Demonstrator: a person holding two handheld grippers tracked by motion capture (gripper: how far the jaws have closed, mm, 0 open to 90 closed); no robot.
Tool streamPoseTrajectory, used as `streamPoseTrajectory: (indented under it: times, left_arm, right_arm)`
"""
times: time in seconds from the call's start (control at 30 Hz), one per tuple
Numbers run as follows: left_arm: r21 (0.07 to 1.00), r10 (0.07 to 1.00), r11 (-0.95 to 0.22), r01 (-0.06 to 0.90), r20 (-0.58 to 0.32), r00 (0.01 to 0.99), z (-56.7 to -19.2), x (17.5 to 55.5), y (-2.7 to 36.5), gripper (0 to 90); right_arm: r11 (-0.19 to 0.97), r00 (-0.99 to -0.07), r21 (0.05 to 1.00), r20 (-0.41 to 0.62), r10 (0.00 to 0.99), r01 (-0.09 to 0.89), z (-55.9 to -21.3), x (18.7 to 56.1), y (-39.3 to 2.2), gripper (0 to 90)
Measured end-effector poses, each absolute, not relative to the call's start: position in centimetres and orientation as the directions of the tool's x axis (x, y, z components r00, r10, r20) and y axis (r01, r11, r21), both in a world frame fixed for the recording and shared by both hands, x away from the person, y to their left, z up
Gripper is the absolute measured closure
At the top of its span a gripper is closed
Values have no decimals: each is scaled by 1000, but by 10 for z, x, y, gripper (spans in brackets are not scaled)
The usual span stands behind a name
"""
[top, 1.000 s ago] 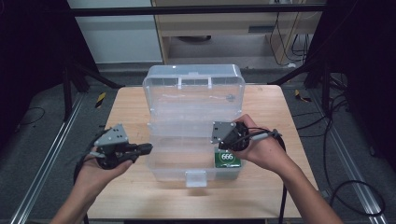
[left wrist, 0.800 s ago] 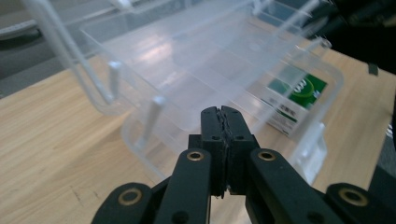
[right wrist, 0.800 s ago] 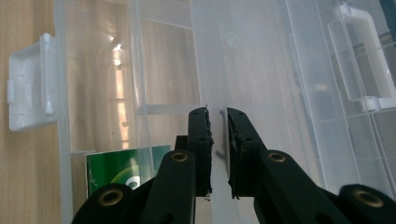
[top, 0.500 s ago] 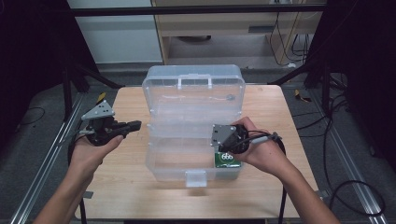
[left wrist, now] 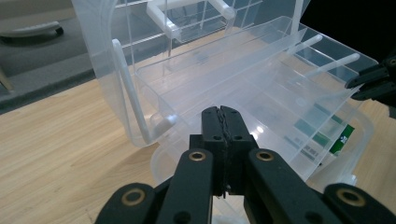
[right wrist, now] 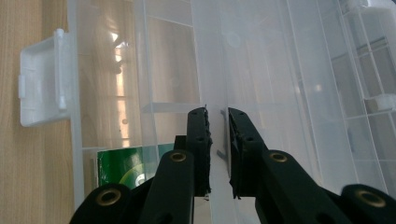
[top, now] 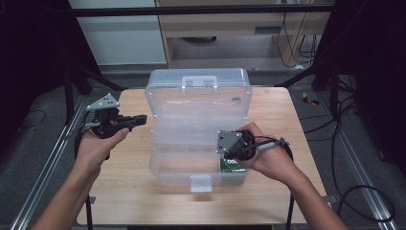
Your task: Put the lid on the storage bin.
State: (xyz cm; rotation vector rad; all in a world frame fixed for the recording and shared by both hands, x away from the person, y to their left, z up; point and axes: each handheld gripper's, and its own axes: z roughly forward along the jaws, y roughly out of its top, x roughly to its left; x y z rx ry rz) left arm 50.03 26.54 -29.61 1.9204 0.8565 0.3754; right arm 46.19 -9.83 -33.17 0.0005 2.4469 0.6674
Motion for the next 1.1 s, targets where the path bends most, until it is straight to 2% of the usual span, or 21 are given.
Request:
streamPoseTrajectory:
  times: [0.1,0.43,1.1]
  left_arm:
    - [863,688,-280,420,-125,715,-296,505,265,898]
    - [857,698,-271,439,-139,702,-294,517,262,898]
    - [859,710,-238,453,-164,685,-291,516,263,899]
  right_arm:
    - [871,-820,467,-551,155,-149,-333,461,-98,798]
    - [873,-820,463,-552,148,-154,-336,457,-99,790]
    - [874,-826,462,-545,147,-149,-341,450,-99,783]
